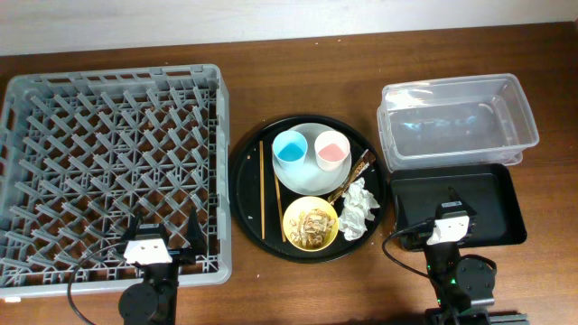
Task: Sort waste into correct bins and load items into the dishwasher rack
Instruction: 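Move the left gripper over the black tray toward the chopsticks, then grasp a wooden chopstick with the left gripper and drop it into the rack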
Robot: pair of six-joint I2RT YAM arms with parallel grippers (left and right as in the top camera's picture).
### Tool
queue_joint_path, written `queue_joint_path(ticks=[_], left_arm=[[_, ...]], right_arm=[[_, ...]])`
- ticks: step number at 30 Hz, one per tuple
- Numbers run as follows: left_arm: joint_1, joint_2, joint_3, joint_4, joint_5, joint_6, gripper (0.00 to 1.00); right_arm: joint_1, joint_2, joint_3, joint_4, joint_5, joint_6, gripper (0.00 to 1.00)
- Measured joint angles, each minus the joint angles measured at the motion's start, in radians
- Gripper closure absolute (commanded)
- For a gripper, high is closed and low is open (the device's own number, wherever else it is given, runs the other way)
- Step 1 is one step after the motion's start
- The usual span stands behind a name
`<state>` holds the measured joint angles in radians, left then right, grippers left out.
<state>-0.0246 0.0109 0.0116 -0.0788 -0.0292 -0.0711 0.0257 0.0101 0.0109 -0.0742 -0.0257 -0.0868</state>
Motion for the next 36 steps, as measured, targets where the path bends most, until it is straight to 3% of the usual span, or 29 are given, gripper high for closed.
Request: queue_joint_path(ticks=[14, 18, 20, 23, 25, 27, 29, 30, 31, 32, 33, 35, 36], left_arm=[[0.000, 0.000, 0.000, 0.010, 0.000, 0.000, 0.01], [0.000, 0.001, 0.003, 0.104, 0.089, -0.008, 0.01], [0.000, 0.004, 0.073, 0.071, 0.135, -0.053, 0.01], [0.000, 0.139, 0.383, -0.077, 0.152, -0.079, 0.01], [0.000, 0.414, 0.746, -0.305, 0.200, -0.084, 0.01], [0.001, 0.725, 1.132, -0.625, 0.272, -0.087, 0.01], [0.002, 1.102, 1.563, -1.052, 0.311, -0.068, 0.01], [0.001, 1.252, 1.698, -1.217, 0.328, -0.061, 0.01], [-0.003, 1.431, 1.829, -1.310, 0.372, -0.056, 0.08], [-0.007, 1.519, 1.868, -1.333, 0.426, -0.055, 0.26], [-0.014, 1.608, 1.886, -1.351, 0.511, -0.052, 0.58], [-0.044, 1.711, 1.886, -1.373, 0.573, -0.053, 0.78], [-0.077, 1.738, 1.886, -1.374, 0.568, -0.049, 0.78]], right_arm=[[0.000, 0.000, 0.000, 0.000, 0.000, 0.000, 0.01], [0.000, 0.000, 0.000, 0.000, 0.000, 0.000, 0.01], [0.000, 0.000, 0.000, 0.000, 0.000, 0.000, 0.01], [0.000, -0.002, 0.000, 0.000, 0.000, 0.001, 0.01], [0.000, 0.000, 0.000, 0.000, 0.001, 0.001, 0.01], [0.000, 0.001, 0.000, 0.000, 0.001, 0.001, 0.01], [0.000, 0.001, 0.001, 0.000, 0.001, 0.000, 0.01], [0.000, 0.000, 0.001, 0.000, 0.001, 0.002, 0.01], [0.000, 0.000, 0.001, -0.001, 0.001, 0.001, 0.02], [0.000, -0.001, 0.001, 0.000, 0.001, 0.001, 0.01], [0.000, -0.001, 0.001, -0.001, 0.001, 0.002, 0.01], [0.000, -0.001, 0.001, -0.001, 0.001, 0.001, 0.01], [0.000, 0.000, 0.001, -0.001, 0.001, 0.000, 0.01]])
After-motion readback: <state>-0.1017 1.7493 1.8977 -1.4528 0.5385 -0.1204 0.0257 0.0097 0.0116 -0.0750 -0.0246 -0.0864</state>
